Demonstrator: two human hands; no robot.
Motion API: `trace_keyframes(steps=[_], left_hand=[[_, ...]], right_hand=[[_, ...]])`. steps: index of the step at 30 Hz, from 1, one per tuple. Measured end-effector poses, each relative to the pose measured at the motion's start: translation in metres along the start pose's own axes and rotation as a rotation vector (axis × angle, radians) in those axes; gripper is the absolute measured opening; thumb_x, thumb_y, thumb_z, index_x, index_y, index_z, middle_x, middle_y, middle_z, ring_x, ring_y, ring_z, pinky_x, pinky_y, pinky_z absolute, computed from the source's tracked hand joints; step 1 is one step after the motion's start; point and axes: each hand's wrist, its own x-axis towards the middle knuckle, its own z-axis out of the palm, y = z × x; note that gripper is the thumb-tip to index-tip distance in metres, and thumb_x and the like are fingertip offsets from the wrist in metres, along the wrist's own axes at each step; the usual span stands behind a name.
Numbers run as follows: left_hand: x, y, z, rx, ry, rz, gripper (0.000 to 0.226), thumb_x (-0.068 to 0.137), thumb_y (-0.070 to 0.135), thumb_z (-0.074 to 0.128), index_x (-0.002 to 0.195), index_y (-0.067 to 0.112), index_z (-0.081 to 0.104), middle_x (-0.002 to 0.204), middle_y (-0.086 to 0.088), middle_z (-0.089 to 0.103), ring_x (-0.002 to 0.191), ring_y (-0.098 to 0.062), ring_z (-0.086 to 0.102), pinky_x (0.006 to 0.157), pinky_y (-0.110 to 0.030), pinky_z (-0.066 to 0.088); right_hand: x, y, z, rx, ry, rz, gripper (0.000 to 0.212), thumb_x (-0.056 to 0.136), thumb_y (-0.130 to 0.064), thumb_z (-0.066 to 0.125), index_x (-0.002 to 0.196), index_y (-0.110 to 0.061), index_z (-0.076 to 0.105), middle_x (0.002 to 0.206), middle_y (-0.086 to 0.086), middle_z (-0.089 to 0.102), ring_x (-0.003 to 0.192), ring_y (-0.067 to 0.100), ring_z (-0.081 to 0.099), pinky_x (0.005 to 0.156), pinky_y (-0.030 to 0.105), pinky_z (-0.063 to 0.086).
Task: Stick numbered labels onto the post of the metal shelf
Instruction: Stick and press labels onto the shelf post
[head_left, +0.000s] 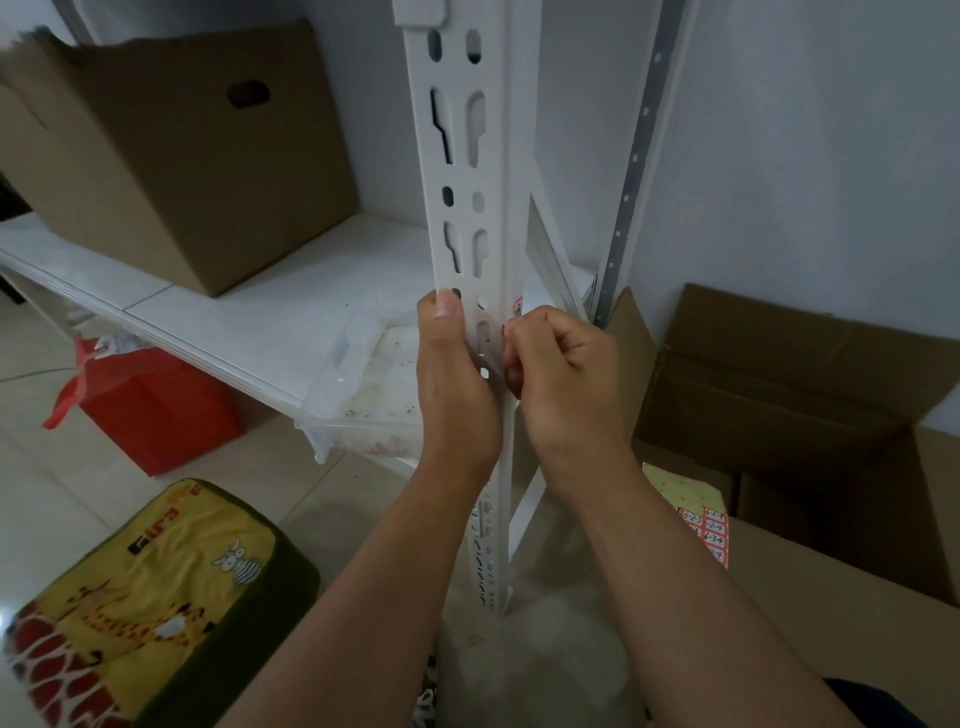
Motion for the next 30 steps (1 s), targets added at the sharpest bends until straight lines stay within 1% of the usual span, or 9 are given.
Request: trace_keyframes(steps=[4, 6, 9, 12, 16, 21, 24, 26, 30], left_hand=[[-0.002, 0.001, -0.005, 0.039, -0.021, 0.007, 0.066, 0.096, 0.05, 0.025, 0.11, -0.008, 0.054, 0.091, -0.016, 0.063, 0.086, -0.022, 0.063, 0.079, -0.031, 0.054], [-0.003, 0.001, -0.007, 0.046, -0.022, 0.007, 0.067, 0.097, 0.05, 0.025, 0.109, -0.009, 0.055, 0.091, -0.016, 0.063, 0.087, -0.024, 0.063, 0.08, -0.033, 0.053], [-0.003, 0.002, -0.006, 0.045, -0.016, 0.01, 0.064, 0.099, 0.047, 0.024, 0.111, -0.005, 0.058, 0.095, -0.013, 0.067, 0.092, -0.021, 0.066, 0.081, -0.027, 0.055], [-0.001, 0.001, -0.003, 0.034, -0.005, -0.001, 0.068, 0.093, 0.053, 0.027, 0.115, -0.005, 0.055, 0.1, -0.017, 0.065, 0.098, -0.026, 0.065, 0.085, -0.032, 0.055], [0.001, -0.002, -0.002, 0.042, 0.016, 0.021, 0.072, 0.089, 0.056, 0.031, 0.116, -0.009, 0.05, 0.096, -0.023, 0.06, 0.089, -0.027, 0.063, 0.077, -0.03, 0.053], [-0.001, -0.001, -0.008, 0.088, -0.006, 0.001, 0.074, 0.089, 0.059, 0.028, 0.113, -0.005, 0.054, 0.102, -0.025, 0.064, 0.099, -0.031, 0.064, 0.086, -0.037, 0.054], [-0.002, 0.001, -0.007, 0.073, 0.002, 0.009, 0.069, 0.092, 0.054, 0.026, 0.109, -0.007, 0.056, 0.102, -0.03, 0.062, 0.093, -0.029, 0.063, 0.084, -0.036, 0.052], [-0.002, 0.001, -0.006, 0.066, 0.004, 0.015, 0.068, 0.094, 0.052, 0.026, 0.11, -0.008, 0.054, 0.098, -0.026, 0.063, 0.093, -0.031, 0.064, 0.083, -0.036, 0.053], [-0.001, 0.0, -0.003, 0.069, 0.019, 0.022, 0.073, 0.087, 0.06, 0.032, 0.114, -0.005, 0.053, 0.099, -0.021, 0.065, 0.096, -0.031, 0.065, 0.083, -0.036, 0.055]], right_hand=[[-0.001, 0.004, -0.004, 0.049, -0.014, 0.101, 0.033, 0.091, -0.011, 0.048, 0.059, -0.002, 0.052, 0.055, 0.005, 0.044, 0.054, 0.008, 0.04, 0.049, 0.014, 0.037], [-0.001, 0.004, -0.005, 0.119, -0.042, 0.127, 0.035, 0.093, -0.015, 0.048, 0.061, -0.002, 0.053, 0.059, 0.007, 0.045, 0.057, 0.011, 0.042, 0.052, 0.015, 0.039], [0.001, 0.003, -0.005, 0.119, -0.056, 0.105, 0.037, 0.096, -0.017, 0.049, 0.062, -0.001, 0.053, 0.058, 0.009, 0.042, 0.057, 0.014, 0.04, 0.052, 0.018, 0.038], [0.004, 0.001, -0.003, 0.067, -0.043, 0.094, 0.038, 0.095, -0.016, 0.048, 0.058, -0.008, 0.05, 0.052, 0.001, 0.042, 0.053, 0.011, 0.038, 0.049, 0.019, 0.036], [0.005, -0.001, -0.003, 0.018, -0.02, 0.083, 0.036, 0.091, -0.011, 0.048, 0.055, -0.008, 0.049, 0.049, -0.001, 0.04, 0.05, 0.008, 0.037, 0.049, 0.02, 0.036], [-0.001, 0.003, -0.004, 0.148, -0.046, 0.178, 0.035, 0.092, -0.012, 0.045, 0.058, -0.009, 0.049, 0.056, 0.001, 0.042, 0.058, 0.009, 0.041, 0.055, 0.019, 0.039], [-0.001, 0.0, -0.003, 0.16, -0.053, 0.208, 0.032, 0.093, -0.016, 0.048, 0.063, -0.006, 0.053, 0.055, 0.002, 0.041, 0.057, 0.01, 0.04, 0.056, 0.022, 0.038], [0.0, -0.003, -0.002, 0.135, -0.043, 0.204, 0.032, 0.092, -0.015, 0.049, 0.061, -0.008, 0.051, 0.051, 0.0, 0.039, 0.054, 0.009, 0.038, 0.056, 0.025, 0.036], [0.002, -0.006, 0.001, 0.093, -0.013, 0.18, 0.035, 0.092, -0.013, 0.048, 0.057, -0.01, 0.049, 0.046, -0.007, 0.04, 0.048, 0.002, 0.039, 0.05, 0.018, 0.04]])
